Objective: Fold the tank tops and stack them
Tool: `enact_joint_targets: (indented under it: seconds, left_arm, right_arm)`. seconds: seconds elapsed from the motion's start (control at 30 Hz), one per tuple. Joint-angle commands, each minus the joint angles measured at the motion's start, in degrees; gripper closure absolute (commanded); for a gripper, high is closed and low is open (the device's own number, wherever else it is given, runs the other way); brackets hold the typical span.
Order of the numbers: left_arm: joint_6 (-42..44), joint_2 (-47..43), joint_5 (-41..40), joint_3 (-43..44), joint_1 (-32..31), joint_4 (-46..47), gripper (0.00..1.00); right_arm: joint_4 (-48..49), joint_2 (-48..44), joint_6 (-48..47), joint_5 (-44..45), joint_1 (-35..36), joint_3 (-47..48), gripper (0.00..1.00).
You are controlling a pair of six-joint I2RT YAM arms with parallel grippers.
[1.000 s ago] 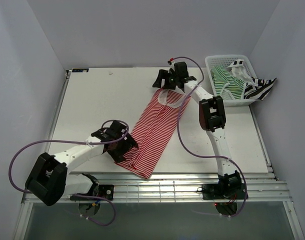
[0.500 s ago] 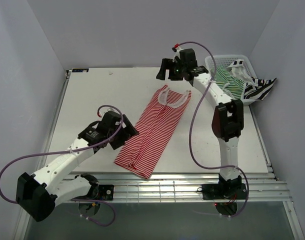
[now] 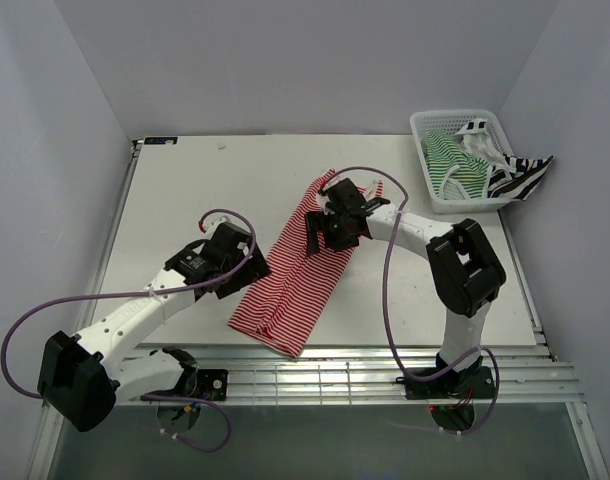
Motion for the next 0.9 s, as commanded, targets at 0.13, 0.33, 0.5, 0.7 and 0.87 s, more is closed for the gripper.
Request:
enact_joint_targets:
  seconds: [0.13, 0.33, 0.5, 0.7, 0.87]
  left_arm:
    - [2.6, 2.5, -1.5, 1.7, -0.2, -0.9, 0.02]
    - [3.0, 3.5, 0.3, 0.9, -0.2, -0.8, 0.02]
    - [4.1, 4.5, 5.1, -1.1, -0.2, -0.1, 0.02]
    - [4.5, 4.2, 9.4, -5.1, -0.2, 5.2, 0.02]
    - [6.5, 5.2, 14.4, -8.1, -0.2, 13.3, 0.02]
  right_arm:
    - [0.9, 7.3, -1.0, 0.5, -1.2, 3.6, 0.10]
    - [0.3, 15.5, -5.3, -3.3, -8.2, 10.9, 0.10]
    - [-2.4, 22.4, -18.0, -9.5, -11.8, 23.3, 0.10]
    - [-8.8, 17.3, -22.7, -12.8, -13.4, 31.0, 0.10]
    - [-2.1, 2.0, -17.9, -14.9, -13.1, 14.7, 0.10]
